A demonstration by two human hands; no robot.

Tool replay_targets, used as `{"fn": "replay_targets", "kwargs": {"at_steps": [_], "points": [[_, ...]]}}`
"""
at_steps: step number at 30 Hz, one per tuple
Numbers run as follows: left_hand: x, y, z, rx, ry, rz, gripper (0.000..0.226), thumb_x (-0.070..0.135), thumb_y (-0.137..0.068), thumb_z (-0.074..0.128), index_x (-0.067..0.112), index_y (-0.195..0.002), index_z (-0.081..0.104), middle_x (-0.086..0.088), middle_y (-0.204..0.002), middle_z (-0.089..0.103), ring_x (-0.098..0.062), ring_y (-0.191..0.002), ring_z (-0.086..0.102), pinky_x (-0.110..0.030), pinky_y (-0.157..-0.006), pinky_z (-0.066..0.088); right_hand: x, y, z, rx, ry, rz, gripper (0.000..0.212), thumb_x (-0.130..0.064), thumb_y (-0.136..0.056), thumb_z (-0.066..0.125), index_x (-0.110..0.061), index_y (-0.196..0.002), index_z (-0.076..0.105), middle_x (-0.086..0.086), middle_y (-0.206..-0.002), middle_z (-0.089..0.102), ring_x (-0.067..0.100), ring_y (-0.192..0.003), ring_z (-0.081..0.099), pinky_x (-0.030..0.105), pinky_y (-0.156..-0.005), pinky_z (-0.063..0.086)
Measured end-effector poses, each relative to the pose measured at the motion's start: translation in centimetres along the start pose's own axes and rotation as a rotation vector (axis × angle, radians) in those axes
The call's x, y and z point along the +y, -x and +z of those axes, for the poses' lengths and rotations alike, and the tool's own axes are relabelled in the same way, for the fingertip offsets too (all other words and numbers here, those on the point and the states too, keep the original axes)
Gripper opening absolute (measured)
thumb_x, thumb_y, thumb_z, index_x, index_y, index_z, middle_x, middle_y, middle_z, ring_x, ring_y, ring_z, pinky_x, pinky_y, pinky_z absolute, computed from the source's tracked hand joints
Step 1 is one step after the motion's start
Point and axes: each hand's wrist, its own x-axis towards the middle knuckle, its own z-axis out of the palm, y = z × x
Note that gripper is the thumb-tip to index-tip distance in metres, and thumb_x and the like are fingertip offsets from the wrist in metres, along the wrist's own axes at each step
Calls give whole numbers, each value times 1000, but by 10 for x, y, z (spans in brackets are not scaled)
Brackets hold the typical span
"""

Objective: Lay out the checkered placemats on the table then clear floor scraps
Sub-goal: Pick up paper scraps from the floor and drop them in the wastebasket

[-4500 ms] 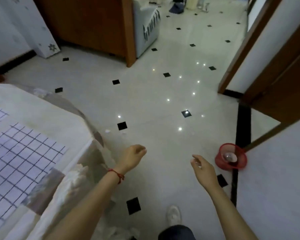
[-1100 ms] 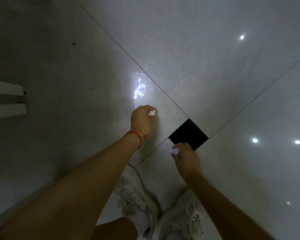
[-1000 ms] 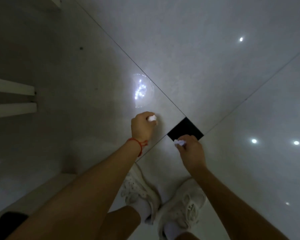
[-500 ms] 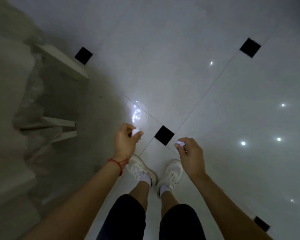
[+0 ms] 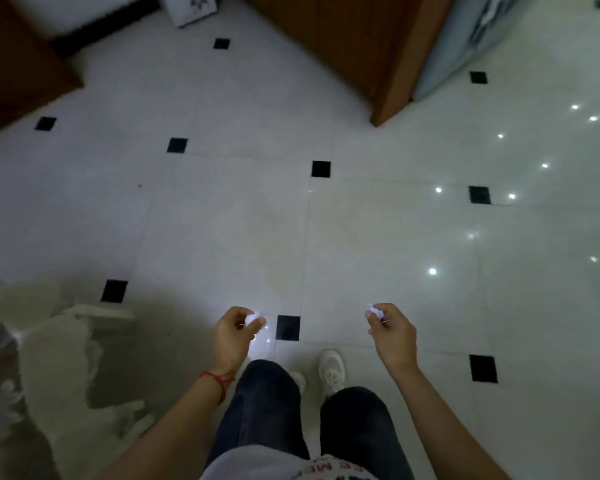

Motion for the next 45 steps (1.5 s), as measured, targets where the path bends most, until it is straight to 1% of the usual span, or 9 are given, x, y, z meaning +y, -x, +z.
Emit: {"fn": "replay_targets", "kwargs": {"at_steps": [5, 8, 11, 16, 19, 25, 32, 36, 45], "points": [[8, 18, 21, -243, -239, 119, 15, 12, -74, 74, 13, -69, 59, -15, -71, 67, -27, -62, 58, -43, -69, 53, 30, 68, -58, 335, -172, 179, 8, -12, -88, 58, -13, -80, 59, 10, -75, 60, 30, -73, 63, 4, -52, 45], [22, 33, 42, -385, -351, 239, 17, 10, -74, 73, 16, -67, 59, -11, -70, 65, -26, -64, 58, -34, -64, 50, 59, 122, -83, 535, -243, 275, 4, -11, -88, 58, -12, -85, 59, 6, -71, 59, 10, -61, 63, 12, -59, 50], [37, 57, 72, -529, -460, 361, 18, 13, -76, 72, 20, -68, 58, -8, -76, 65, -28, -72, 61, -35, -69, 52, 96, 185, -99, 747, -313, 389, 3, -12, -88, 58, -13, -87, 61, 7, -70, 60, -7, -50, 59, 11, -52, 47], [52, 115, 140, -749, -553, 514, 14, 14, -76, 73, 18, -73, 59, -5, -78, 64, -24, -72, 60, -34, -69, 52, 141, 280, -117, 971, -442, 554, 10, -14, -89, 56, -6, -89, 61, 12, -75, 61, 16, -60, 61, 20, -57, 46], [47, 171, 188, -883, -594, 598, 16, 13, -76, 73, 19, -72, 58, -6, -78, 63, -23, -68, 59, -39, -70, 55, 179, 339, -122, 1092, -557, 684, 11, -16, -90, 56, -7, -95, 60, 9, -78, 62, 20, -64, 61, 26, -62, 47], [-16, 293, 268, -1112, -695, 672, 12, 14, -77, 72, 13, -79, 60, -11, -80, 64, -27, -67, 61, -41, -73, 55, 248, 445, -137, 1232, -647, 883, 14, -22, -90, 55, -10, -93, 62, 9, -78, 66, 20, -68, 65, 32, -70, 48], [-77, 424, 331, -1399, -874, 748, 16, 13, -78, 71, 21, -72, 58, -5, -75, 64, -26, -65, 62, -44, -74, 56, 303, 540, -183, 1488, -785, 948, 14, -21, -90, 56, -9, -91, 63, 9, -81, 66, 17, -67, 63, 23, -60, 47], [-81, 458, 374, -1454, -933, 796, 15, 21, -73, 76, 22, -72, 61, -6, -76, 67, -27, -68, 64, -43, -73, 56, 329, 542, -225, 1544, -848, 955, 14, -21, -90, 56, -9, -90, 63, 7, -78, 65, 16, -66, 63, 23, -59, 47], [-57, 494, 522, -1502, -1095, 748, 13, 10, -79, 70, 18, -73, 60, -8, -75, 64, -29, -71, 61, -32, -65, 53, 370, 483, -300, 1584, -1028, 1058, 12, -21, -89, 57, -12, -85, 62, 8, -78, 65, 15, -61, 62, 21, -58, 48]]}}
